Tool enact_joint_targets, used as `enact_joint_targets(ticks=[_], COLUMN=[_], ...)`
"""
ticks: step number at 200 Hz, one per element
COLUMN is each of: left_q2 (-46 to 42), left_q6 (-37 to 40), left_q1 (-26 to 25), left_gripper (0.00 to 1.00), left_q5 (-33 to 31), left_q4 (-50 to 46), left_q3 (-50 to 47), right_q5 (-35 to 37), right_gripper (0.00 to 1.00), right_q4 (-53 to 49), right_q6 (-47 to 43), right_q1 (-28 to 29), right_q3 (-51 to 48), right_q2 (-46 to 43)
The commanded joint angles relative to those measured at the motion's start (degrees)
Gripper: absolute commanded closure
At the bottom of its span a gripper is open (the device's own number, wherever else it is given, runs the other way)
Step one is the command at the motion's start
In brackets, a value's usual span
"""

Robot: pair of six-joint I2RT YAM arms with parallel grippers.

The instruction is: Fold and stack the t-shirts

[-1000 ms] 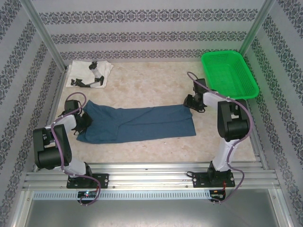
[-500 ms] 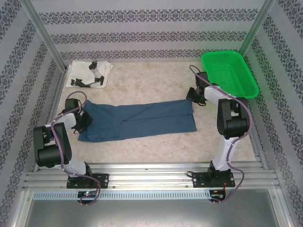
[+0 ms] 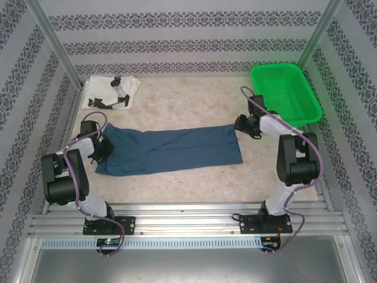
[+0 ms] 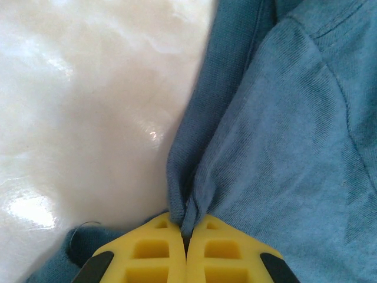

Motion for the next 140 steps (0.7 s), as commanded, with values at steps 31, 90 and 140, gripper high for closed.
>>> enact_joint_targets(ticks=[31, 90, 140], left_q2=[2.0, 2.2, 1.9], left_q6=[1.3, 1.3, 1.4], left_q1=[0.0, 0.0, 0.0], left_gripper=[1.00, 1.00, 1.00], left_q5=[1.7, 1.8, 1.8], left_q4=[-0.9, -0.5, -0.6], left_q3=[-0.9, -1.4, -1.7], right_q5=[-6.5, -7.0, -2.3], right_gripper=[0.61, 0.73, 1.00], right_q4=[3.6, 7.2, 2.7], right_q6=[3.1, 4.8, 4.5], right_q1=[0.9, 2.7, 3.0], right_q3=[-8.2, -8.2, -8.9], right_q2=[-3.6, 0.8, -1.3])
